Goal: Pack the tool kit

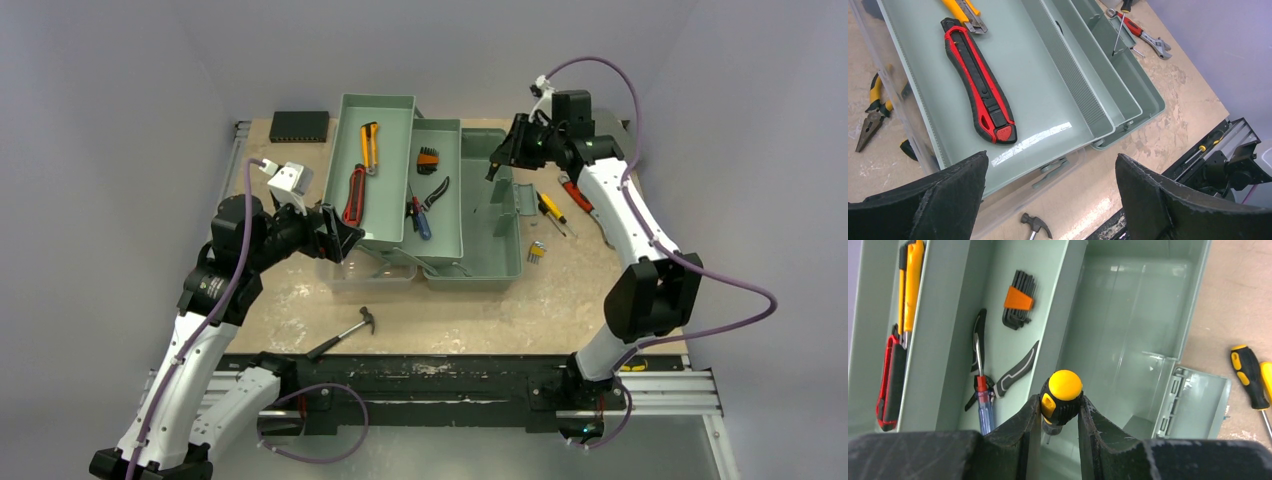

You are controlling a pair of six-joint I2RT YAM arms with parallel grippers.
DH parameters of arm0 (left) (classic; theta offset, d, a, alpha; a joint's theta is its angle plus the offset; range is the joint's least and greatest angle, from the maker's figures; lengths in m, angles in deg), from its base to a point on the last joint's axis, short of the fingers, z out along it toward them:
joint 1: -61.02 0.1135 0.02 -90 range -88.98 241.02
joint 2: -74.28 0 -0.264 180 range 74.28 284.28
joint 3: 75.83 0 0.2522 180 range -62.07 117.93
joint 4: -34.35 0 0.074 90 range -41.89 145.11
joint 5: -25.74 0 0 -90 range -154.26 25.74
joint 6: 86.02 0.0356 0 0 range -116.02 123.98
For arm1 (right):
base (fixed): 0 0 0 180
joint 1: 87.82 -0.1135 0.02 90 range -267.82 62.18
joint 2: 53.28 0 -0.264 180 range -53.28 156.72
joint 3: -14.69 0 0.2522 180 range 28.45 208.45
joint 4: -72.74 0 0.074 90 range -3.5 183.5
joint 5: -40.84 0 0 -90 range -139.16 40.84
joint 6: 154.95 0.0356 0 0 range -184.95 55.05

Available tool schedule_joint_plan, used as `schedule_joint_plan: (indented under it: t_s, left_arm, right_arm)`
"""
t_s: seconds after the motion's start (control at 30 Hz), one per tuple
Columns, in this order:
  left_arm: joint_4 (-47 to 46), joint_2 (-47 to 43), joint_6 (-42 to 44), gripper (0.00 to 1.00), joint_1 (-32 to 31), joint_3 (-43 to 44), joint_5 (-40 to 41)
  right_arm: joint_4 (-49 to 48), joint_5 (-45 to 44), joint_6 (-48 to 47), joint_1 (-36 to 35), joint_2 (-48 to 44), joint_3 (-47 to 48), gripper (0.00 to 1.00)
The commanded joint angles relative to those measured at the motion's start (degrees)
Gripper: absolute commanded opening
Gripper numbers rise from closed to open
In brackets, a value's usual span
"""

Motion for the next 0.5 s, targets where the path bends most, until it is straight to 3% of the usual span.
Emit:
schedule_joint_plan:
  t_s: [0.0, 0.23, 0.47]
  left_arm:
    - [-1.83, -0.26, 0.23, 0.94, -0.24, 0.65, 0.23]
    - [-1.74, -0.24, 0.24, 0.94, -0.25, 0.64, 0.17]
    - [-1.82, 0.12, 0.06, 0.94, -0.23, 0.67, -0.32]
  right_arm:
    - [1.63, -2.38, -3.18, -1.88, -0.18, 4.03, 0.0]
    - [4.22, -7.0, -4.13, -3.88, 2.6, 5.27, 0.0]
    - [8.0, -3.41, -5.55, -4.78, 7.11, 5.41, 0.0]
